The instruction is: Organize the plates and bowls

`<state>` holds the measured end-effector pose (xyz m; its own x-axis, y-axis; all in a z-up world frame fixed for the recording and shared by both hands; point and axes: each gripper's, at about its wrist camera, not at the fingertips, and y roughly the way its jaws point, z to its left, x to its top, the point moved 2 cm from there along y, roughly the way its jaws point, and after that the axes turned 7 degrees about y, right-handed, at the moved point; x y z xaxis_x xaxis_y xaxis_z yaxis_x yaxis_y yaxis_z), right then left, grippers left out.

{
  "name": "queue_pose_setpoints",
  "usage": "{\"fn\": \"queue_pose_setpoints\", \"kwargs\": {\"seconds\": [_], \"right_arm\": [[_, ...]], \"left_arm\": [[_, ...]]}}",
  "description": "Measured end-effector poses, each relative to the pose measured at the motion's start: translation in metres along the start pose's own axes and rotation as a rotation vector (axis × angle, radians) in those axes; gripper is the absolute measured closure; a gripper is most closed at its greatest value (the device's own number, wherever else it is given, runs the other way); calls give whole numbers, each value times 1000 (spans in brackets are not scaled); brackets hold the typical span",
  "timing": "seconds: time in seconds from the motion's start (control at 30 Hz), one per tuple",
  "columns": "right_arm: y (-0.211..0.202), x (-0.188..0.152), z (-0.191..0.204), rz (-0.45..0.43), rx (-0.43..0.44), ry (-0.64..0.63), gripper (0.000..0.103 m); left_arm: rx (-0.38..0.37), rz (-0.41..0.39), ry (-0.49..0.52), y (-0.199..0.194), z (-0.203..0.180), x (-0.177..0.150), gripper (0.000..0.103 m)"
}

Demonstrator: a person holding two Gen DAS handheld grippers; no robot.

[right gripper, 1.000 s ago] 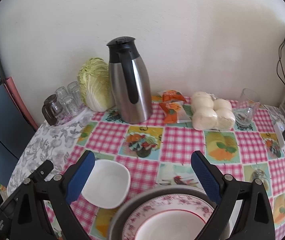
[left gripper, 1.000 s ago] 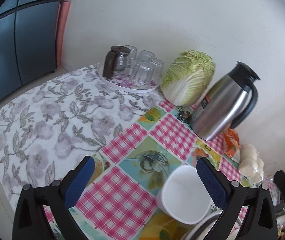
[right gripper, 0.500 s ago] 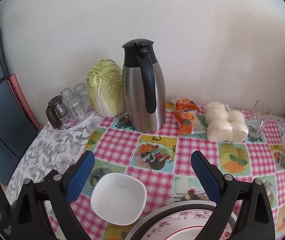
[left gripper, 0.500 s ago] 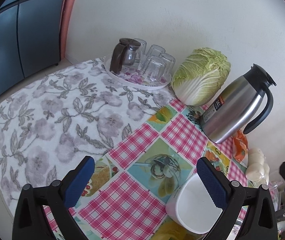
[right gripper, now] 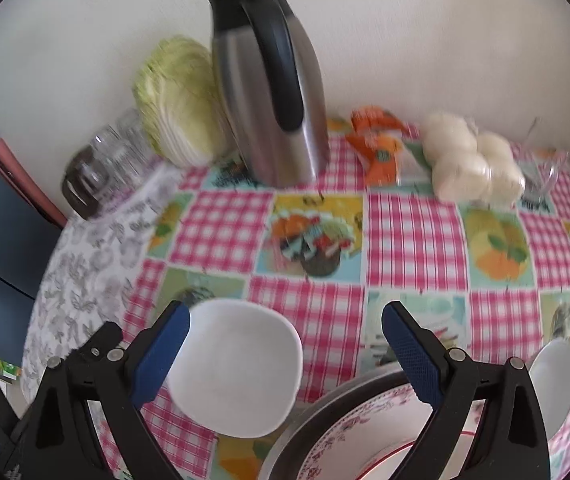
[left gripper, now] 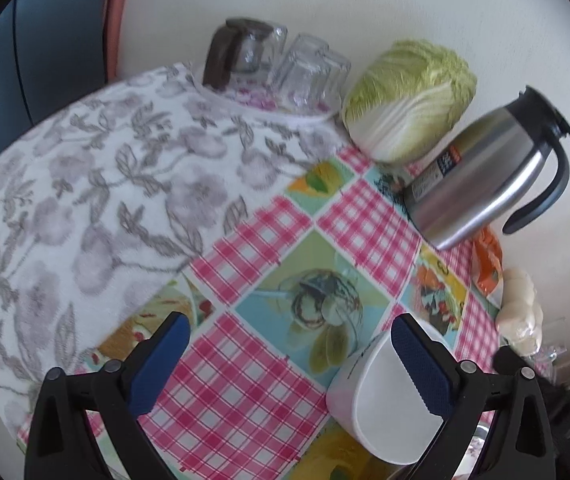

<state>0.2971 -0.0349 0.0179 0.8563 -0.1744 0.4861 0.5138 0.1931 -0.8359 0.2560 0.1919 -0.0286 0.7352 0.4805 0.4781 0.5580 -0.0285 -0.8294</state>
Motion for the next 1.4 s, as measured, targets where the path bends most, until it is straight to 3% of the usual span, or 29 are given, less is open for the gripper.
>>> {"fn": "queue_pose_setpoints", "kwargs": {"seconds": [0.03, 0.1, 0.2, 0.37, 0.47, 0.6, 1.1, 1.4], "right_arm": [[6, -4, 0, 17, -7, -12, 10], [14, -8, 1, 37, -15, -21, 24], [25, -15, -1, 74, -39, -23, 40], [40, -26, 1, 123, -69, -48, 55], [47, -29, 1, 140, -74, -42, 63], [51, -33, 1, 151, -86, -47, 74], [63, -38, 1, 181, -95, -52, 92], [60, -40, 1, 188, -84, -52, 93]], "left_arm": [[-7, 10, 1, 3, -1, -1, 3], [-19, 34, 10, 10, -4, -4, 11], [-34, 69, 20, 18, -10, -8, 14], [-56, 107, 50, 27, -21, -14, 19], [-71, 132, 68, 32, -28, -20, 30], [-84, 156, 76, 40, -31, -25, 38], [-96, 219, 55, 60, -36, -38, 63], [-103, 214, 28, 60, -35, -38, 75]]}}
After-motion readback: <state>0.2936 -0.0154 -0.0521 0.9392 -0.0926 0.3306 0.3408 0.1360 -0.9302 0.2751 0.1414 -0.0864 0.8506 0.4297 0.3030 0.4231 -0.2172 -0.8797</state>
